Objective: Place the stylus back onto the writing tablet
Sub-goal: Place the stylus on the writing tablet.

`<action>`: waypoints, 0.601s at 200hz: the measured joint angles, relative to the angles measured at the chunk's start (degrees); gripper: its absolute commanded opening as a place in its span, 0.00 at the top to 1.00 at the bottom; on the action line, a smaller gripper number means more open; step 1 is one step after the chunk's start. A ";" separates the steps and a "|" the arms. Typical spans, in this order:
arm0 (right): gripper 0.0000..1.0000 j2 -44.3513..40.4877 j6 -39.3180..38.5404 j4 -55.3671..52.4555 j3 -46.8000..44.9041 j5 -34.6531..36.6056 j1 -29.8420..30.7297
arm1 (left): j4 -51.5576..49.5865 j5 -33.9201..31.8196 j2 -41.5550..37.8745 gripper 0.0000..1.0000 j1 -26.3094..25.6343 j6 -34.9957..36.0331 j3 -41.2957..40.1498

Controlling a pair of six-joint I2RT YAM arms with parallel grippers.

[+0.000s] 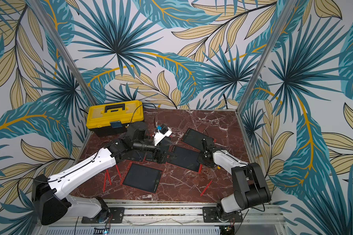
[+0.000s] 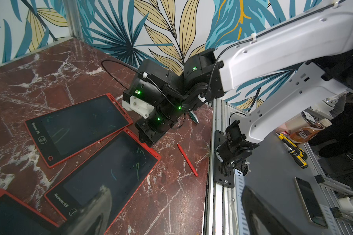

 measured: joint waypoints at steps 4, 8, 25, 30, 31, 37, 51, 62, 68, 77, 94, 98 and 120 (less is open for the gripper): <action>1.00 0.02 0.00 0.02 0.02 0.02 0.00 | -0.02 0.02 0.00 0.00 0.00 0.00 0.00; 1.00 0.09 0.00 0.02 0.09 0.02 0.00 | 0.00 0.02 0.00 0.00 0.00 0.00 0.00; 1.00 0.37 0.00 -0.02 0.35 0.00 0.00 | -0.02 0.02 0.00 0.00 0.00 -0.02 0.00; 1.00 0.48 0.00 -0.02 0.46 0.00 0.00 | -0.02 0.02 0.00 0.00 0.00 -0.02 0.00; 1.00 0.50 0.00 -0.04 0.48 0.00 0.00 | -0.02 0.02 0.00 0.00 0.00 0.00 0.00; 1.00 0.66 0.00 -0.11 0.61 0.00 0.00 | 0.00 0.02 0.00 0.00 0.00 0.00 0.00; 1.00 0.90 0.00 -0.24 0.92 0.00 0.00 | -0.02 0.02 0.00 0.01 0.00 0.00 0.00; 1.00 1.11 0.00 -0.46 1.20 0.02 0.00 | -0.02 0.02 0.00 0.00 0.00 0.00 0.00; 1.00 1.27 0.00 -0.61 1.38 0.02 0.00 | -0.02 0.00 0.00 0.01 0.00 0.00 0.00; 1.00 1.53 0.00 -0.92 1.68 0.04 0.00 | -0.02 0.00 0.00 0.01 0.00 -0.02 0.00; 1.00 2.08 0.00 -1.70 2.45 0.17 0.00 | 0.00 0.00 0.00 0.00 0.00 0.00 0.00; 1.00 2.23 0.00 -1.90 2.62 0.22 0.07 | -0.02 0.00 0.00 0.00 0.00 0.00 0.00; 1.00 3.15 0.00 -2.80 3.74 0.83 0.22 | -0.02 0.00 0.00 0.01 0.00 0.00 0.00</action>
